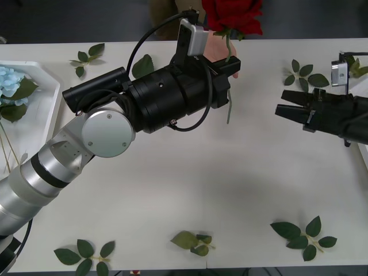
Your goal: Place the red flowers into the right box and the blue flowers into the left box. If a person shows an open palm, hand one flower to the person first, then continue sorting.
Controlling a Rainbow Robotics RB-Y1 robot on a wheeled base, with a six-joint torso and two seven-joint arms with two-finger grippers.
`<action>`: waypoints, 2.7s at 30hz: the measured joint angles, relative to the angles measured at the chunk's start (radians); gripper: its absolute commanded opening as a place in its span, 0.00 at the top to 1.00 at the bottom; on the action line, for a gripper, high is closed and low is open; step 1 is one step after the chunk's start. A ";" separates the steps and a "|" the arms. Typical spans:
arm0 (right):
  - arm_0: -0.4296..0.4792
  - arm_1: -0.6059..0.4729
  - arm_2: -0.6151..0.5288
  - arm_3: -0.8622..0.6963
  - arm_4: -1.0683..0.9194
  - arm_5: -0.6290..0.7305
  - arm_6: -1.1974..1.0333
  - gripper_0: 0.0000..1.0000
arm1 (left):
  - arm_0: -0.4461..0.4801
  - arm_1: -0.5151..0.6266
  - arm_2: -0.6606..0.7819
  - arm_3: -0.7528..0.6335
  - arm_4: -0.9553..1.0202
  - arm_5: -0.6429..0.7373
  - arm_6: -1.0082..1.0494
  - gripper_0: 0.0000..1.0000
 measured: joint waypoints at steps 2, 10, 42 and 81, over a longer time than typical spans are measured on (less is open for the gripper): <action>0.000 0.000 0.002 0.056 -0.056 0.035 0.016 0.03 | 0.000 0.000 0.000 0.000 0.001 0.000 0.000 1.00; -0.006 0.000 0.150 0.083 -0.296 -0.033 0.038 0.03 | 0.000 0.000 0.000 0.001 0.011 0.000 0.000 1.00; -0.233 0.035 0.479 0.080 -0.324 -0.272 0.038 1.00 | 0.000 0.000 0.004 0.014 0.032 -0.014 0.000 1.00; -0.270 0.014 0.383 -0.074 -0.079 -0.619 0.039 1.00 | 0.000 0.001 0.014 0.021 0.079 -0.028 -0.001 0.00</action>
